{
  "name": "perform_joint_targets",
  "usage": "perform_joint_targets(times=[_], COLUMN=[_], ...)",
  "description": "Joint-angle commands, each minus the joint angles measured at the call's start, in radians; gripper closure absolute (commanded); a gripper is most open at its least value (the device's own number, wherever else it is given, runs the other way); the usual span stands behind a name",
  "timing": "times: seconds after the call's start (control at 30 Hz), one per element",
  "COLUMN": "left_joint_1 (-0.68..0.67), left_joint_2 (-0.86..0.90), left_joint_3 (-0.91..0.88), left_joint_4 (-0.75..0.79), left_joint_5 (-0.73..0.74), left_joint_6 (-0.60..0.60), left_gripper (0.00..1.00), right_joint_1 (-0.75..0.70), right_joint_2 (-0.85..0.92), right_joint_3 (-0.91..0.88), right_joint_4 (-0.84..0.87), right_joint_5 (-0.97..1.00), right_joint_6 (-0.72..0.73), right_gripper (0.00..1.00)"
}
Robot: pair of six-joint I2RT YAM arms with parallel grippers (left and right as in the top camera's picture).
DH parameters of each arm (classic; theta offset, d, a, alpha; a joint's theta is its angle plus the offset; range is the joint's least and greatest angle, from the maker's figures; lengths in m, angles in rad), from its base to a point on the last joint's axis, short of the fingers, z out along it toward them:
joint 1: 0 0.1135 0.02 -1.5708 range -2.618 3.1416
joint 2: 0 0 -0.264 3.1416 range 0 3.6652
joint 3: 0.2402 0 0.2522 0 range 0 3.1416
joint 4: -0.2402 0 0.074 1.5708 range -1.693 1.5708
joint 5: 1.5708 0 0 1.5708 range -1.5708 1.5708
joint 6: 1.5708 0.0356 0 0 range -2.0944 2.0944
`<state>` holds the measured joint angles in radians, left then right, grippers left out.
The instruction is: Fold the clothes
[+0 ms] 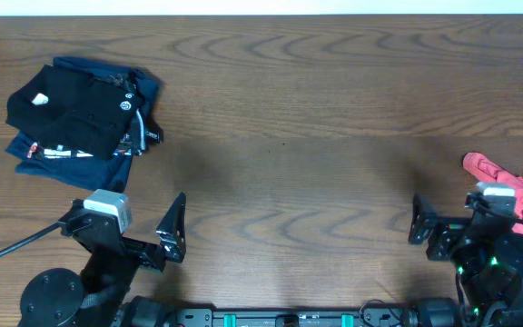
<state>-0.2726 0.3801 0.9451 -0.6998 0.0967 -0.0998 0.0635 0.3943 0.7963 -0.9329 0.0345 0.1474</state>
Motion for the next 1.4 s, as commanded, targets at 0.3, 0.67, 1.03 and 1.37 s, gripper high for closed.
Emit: perform_joint_targets(times=[0.3, 0.67, 1.03, 1.37], left_joint_1=[-0.005, -0.005, -0.005, -0.005], left_joint_2=[-0.002, -0.002, -0.002, -0.002], left_joint_3=[-0.006, -0.006, -0.006, -0.006], left_joint_4=[-0.003, -0.003, -0.003, -0.003], left_joint_5=[-0.016, -0.016, -0.016, -0.016], left_joint_6=[0.013, 0.013, 0.013, 0.013], left_gripper=[0.02, 0.02, 0.02, 0.02], right_joint_1=[0.011, 0.011, 0.012, 0.011], right_joint_2=[-0.002, -0.017, -0.307, -0.389], right_joint_3=[-0.008, -0.008, -0.129, -0.394], right_joint_4=[-0.222, -0.222, -0.088, 0.295], right_joint_5=[0.011, 0.011, 0.018, -0.07], right_joint_6=[-0.014, -0.014, -0.06, -0.126], right_gripper=[0.01, 0.01, 0.01, 0.01])
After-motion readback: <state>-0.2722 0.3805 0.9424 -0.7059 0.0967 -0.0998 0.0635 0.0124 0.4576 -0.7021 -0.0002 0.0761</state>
